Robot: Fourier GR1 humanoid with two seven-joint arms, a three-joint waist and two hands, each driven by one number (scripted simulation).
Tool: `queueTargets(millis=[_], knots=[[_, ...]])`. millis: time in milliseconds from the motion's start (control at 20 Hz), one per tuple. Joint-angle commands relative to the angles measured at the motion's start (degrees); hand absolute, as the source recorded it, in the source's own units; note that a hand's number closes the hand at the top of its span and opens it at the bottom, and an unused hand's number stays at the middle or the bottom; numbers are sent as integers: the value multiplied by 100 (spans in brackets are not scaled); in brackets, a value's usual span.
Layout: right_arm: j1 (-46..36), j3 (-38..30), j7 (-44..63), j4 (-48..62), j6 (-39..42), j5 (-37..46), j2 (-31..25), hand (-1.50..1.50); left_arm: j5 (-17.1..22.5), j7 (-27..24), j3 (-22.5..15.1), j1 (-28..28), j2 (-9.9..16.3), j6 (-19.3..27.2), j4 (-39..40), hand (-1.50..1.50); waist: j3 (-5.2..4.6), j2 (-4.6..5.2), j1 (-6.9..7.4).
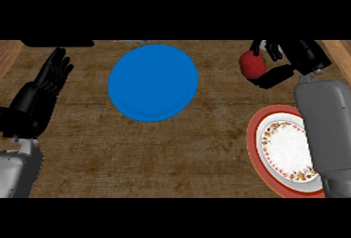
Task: Pick the tomato from the plate and place it in the plate
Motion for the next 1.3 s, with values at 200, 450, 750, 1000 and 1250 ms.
queueTargets(millis=[200,450,750,1000,1250], knots=[[-522,399,588,-24,-54,-106,756,150,36,-7,92,387,-51,-207,-388,0,4,34,104],[-1312,664,1372,526,-319,-177,1405,150,-149,-153,17,-86,-220,-177,270,0,2,50,95],[-1903,1139,1590,1874,-1205,-741,1421,150,-115,187,-19,185,-188,-230,-543,0,3,59,294],[-2384,1977,1608,3112,-2206,-1145,1424,150,-260,-2,-84,-275,-308,-231,-4,0,-2,118,412],[-2931,2320,1534,4015,-2537,-1321,1425,150,-259,-367,-117,-141,-430,-352,272,0,-6,151,499]])
